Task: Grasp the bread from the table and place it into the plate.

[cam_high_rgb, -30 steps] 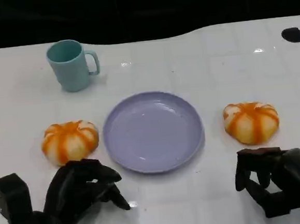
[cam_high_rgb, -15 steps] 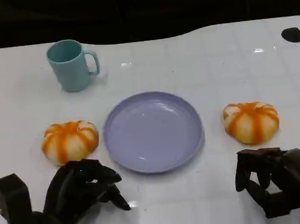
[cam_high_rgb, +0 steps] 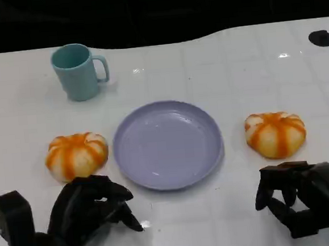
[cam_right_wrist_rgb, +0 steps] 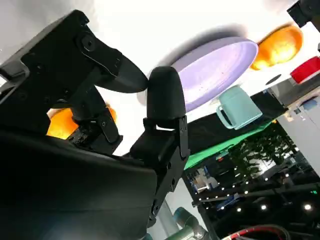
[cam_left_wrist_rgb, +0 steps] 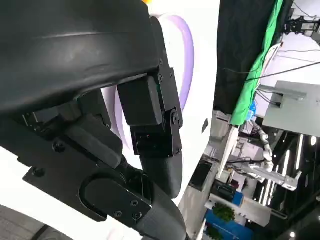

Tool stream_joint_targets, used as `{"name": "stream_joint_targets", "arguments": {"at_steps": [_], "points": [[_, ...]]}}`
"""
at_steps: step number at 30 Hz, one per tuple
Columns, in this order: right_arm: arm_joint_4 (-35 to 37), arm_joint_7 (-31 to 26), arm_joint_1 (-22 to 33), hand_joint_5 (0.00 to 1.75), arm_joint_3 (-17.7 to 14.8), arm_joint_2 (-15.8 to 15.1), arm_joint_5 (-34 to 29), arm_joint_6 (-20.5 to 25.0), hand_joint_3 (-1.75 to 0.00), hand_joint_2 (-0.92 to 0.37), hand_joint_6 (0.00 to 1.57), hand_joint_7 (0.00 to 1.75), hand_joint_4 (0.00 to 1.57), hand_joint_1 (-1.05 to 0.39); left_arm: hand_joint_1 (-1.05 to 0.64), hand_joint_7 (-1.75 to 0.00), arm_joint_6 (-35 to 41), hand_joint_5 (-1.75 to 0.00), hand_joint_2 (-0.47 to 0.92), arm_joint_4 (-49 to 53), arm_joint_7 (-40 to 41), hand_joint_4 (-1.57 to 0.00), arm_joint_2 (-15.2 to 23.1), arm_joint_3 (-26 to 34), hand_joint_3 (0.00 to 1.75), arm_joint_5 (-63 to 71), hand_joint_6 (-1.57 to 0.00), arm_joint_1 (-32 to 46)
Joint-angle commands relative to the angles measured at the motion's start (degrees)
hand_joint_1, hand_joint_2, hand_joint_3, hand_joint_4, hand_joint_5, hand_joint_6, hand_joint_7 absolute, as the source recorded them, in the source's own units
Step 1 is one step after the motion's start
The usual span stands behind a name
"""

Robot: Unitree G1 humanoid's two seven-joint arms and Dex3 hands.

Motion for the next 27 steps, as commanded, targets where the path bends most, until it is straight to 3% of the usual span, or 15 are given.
{"name": "stream_joint_targets", "arguments": {"at_steps": [1,3,5,11,17,27], "points": [[-1.4,-1.4,0.4,1.41,-1.3,-1.0,0.0,0.5,-0.81,-0.55,0.89,0.81,0.81,-0.18,-1.05,-0.20,-0.3,-0.58,0.71,0.1,0.0,-1.57,1.0,0.3,0.00,0.1,-1.57,0.4],[-1.9,-2.1,0.5,1.21,-1.7,-0.8,0.0,0.8,-0.60,-0.65,0.91,0.60,0.80,-0.22,-1.05,-0.19,-0.2,-0.58,0.72,0.1,-0.1,-1.57,1.0,0.4,0.00,0.0,-1.57,0.4],[-1.9,-2.9,0.4,1.21,-2.0,-0.6,0.0,0.6,-0.45,-0.73,0.90,0.47,0.75,-0.25,-1.05,-0.20,-0.1,-0.58,0.71,0.0,-0.1,-1.57,1.0,0.4,0.00,0.0,-1.57,0.4],[-0.7,-3.8,-0.6,0.92,-3.1,-0.4,1.4,0.0,-0.17,-0.89,0.72,0.27,0.53,-0.33,-1.05,-0.20,-0.5,-0.58,0.72,0.4,-0.1,-1.57,1.1,0.5,0.00,-0.1,-1.57,0.2],[-1.6,-4.4,-1.2,0.68,-4.6,-1.1,0.9,1.3,-0.13,-0.92,0.58,0.14,0.34,-0.39,-1.05,-0.20,-0.6,-0.58,0.72,0.7,-0.2,-1.57,1.1,0.6,0.00,0.0,-1.57,0.0],[-9.6,-2.4,0.2,0.42,-6.2,-2.6,-2.8,13.1,-0.07,-0.92,0.46,0.01,0.21,-0.49,-1.05,-0.20,-0.4,-0.58,0.72,0.8,-0.2,-1.57,0.9,0.7,0.00,-0.1,-1.57,-0.1]]}}
